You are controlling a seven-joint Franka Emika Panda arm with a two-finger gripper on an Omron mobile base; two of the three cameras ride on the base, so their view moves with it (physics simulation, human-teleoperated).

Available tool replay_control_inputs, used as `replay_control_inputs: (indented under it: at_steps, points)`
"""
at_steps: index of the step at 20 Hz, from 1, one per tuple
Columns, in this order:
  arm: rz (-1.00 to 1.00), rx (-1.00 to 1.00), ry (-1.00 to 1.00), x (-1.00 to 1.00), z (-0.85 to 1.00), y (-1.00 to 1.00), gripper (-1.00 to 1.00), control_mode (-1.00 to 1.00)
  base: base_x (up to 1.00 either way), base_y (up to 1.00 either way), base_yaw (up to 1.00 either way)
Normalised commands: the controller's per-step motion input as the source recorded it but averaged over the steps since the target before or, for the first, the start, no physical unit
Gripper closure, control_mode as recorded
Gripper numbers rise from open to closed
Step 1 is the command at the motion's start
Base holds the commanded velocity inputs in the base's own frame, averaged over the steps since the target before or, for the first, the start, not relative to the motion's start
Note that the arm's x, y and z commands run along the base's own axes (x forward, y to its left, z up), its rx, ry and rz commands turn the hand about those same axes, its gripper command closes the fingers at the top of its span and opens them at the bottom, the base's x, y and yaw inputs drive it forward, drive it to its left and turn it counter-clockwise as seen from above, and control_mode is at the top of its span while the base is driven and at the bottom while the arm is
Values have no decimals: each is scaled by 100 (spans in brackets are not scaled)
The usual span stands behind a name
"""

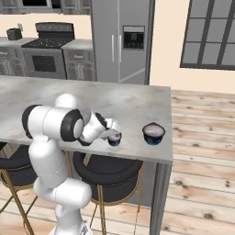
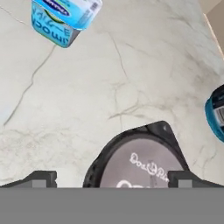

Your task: Stack the yogurt containers by placing the smaller containers on top of the larger containers.

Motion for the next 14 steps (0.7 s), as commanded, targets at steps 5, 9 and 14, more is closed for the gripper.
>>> replay_control_inputs:
  at_steps: [5,9,14]
  points:
    - [0,0,0,9,-20,-6,-100,-100,0,0,0]
    - [0,0,0,0,-18,-16,-100,-100,0,0,0]
    - [-1,0,4,-10,-24,-31,100,-100,0,0,0]
